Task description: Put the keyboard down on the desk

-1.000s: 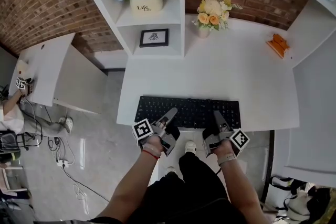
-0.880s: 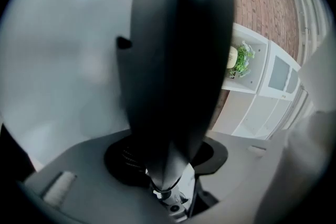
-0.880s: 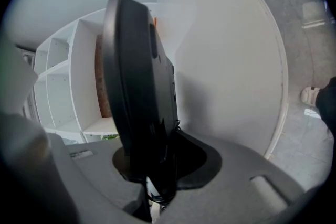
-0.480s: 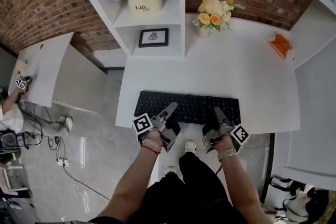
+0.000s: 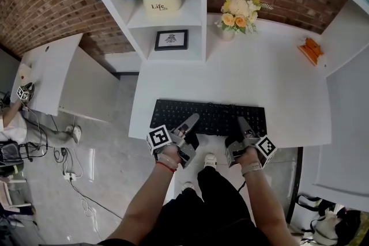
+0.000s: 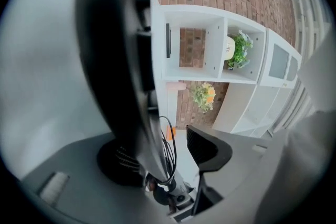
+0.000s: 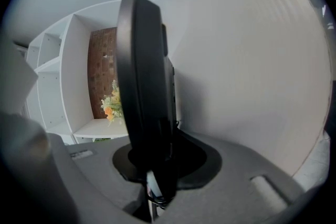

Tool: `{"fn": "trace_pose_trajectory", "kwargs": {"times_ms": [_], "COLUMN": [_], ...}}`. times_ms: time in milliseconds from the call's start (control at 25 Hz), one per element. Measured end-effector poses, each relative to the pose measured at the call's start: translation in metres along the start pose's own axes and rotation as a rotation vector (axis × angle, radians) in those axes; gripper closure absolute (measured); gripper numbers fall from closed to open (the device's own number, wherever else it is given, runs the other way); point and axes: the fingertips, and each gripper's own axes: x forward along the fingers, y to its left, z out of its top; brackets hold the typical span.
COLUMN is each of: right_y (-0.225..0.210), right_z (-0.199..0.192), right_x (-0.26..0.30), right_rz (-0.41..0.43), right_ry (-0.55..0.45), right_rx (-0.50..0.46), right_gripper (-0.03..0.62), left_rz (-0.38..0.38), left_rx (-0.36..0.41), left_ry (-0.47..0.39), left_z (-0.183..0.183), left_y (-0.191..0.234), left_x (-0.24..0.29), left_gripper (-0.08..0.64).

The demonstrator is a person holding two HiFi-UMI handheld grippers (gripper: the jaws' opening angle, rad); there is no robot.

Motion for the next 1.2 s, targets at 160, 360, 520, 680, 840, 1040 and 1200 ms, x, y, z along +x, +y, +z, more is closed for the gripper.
{"fn": "trace_pose_trajectory", "kwargs": {"times_ms": [160,360,520,680,840,1040,1200], "right_y": [-0.002,0.0,0.0,-0.003,-0.013,0.0,0.009], "right_z": [0.001,0.0,0.0,0.002,0.009,0.001,-0.004], "right_x": [0.0,-0.001,-0.001,0.0,0.0,-0.001,-0.002], "right_rz": [-0.01,-0.014,-0.022,-0.014,-0.03,-0.043,-0.019], "right_ry": [-0.004,-0.008,-0.011,-0.002,0.004,0.026,0.083], "right_rx": [-0.006,-0.009,-0.011,-0.009,-0.028,-0.06,-0.1], "right_gripper": [0.518,0.518,0.518,0.518,0.517,0.509,0.426], "left_rz": [0.004,0.014,0.083,0.262,0.395,0.388,0.411], "left_rx": [0.111,0.302,0.52,0.819,0.98,0.959,0.942], "left_ry": [0.09,0.274,0.438,0.546,0.533,0.519,0.501], "left_z": [-0.013,-0.045,-0.068,-0.072,-0.06,-0.067,-0.066], "left_y": [0.0,-0.003,0.001,0.013,0.025,0.025,0.03], "left_x": [-0.008,-0.018,-0.026,-0.032,-0.035,-0.033,-0.034], "left_gripper": [0.304,0.288,0.264,0.318,0.563,0.561,0.56]}}
